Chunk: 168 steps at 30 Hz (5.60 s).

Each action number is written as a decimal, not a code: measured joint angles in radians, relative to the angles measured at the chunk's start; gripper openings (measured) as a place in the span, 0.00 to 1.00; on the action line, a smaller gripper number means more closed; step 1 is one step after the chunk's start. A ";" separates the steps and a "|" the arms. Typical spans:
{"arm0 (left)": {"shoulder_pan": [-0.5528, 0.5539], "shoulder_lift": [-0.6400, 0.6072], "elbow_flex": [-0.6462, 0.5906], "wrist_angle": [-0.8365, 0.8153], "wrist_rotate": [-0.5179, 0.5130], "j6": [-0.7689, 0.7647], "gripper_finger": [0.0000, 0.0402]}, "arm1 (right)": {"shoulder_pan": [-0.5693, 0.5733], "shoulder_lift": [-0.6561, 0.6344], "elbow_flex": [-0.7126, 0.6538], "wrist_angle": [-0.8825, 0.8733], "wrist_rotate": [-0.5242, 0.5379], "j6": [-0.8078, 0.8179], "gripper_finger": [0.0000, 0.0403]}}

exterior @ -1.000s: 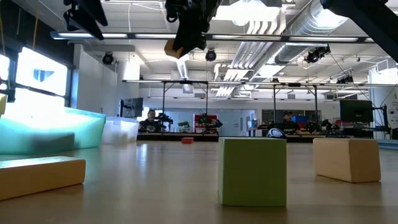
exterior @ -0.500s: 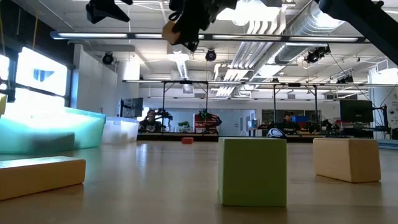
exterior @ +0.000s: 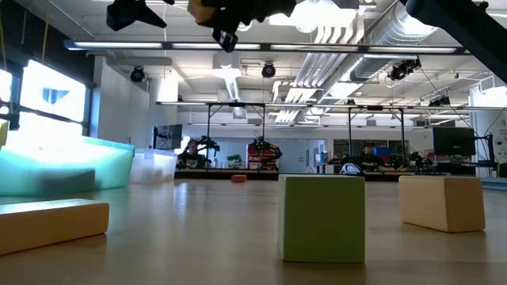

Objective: Sort & place blocks by color
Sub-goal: Put the yellow cube block into the yellow bin

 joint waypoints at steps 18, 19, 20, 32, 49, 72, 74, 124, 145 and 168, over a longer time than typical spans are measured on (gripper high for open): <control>-0.002 -0.003 0.000 0.066 0.054 0.832 0.56 | -0.001 0.000 0.000 0.083 -0.090 0.207 0.26; -0.002 -0.003 0.000 0.069 0.066 0.867 0.56 | 0.000 0.000 0.000 0.083 -0.093 0.220 0.26; -0.002 -0.003 0.000 0.074 0.082 0.896 0.56 | 0.001 0.000 0.000 0.083 -0.093 0.238 0.26; -0.001 0.002 0.001 0.133 0.238 0.957 0.56 | 0.058 0.000 0.000 0.127 -0.076 0.422 0.26; -0.105 0.019 0.001 0.137 0.358 0.957 0.56 | 0.155 0.000 0.000 0.251 0.041 0.632 0.26; -0.257 0.027 0.001 0.154 0.215 1.023 0.41 | 0.219 0.000 0.000 0.314 0.188 0.789 0.26; -0.262 0.027 0.001 0.156 0.212 1.036 0.38 | 0.220 0.000 0.000 0.315 0.190 0.791 0.26; -0.342 0.010 0.001 -0.178 0.192 0.923 0.30 | 0.233 0.001 0.000 0.059 0.500 0.813 0.54; -0.631 -0.001 -0.011 -0.370 0.197 0.402 0.30 | 0.328 0.001 0.000 -0.291 0.799 0.831 0.54; -0.978 0.180 -0.208 -0.063 0.036 -0.241 0.30 | 0.381 0.001 0.000 -0.325 0.797 0.725 0.54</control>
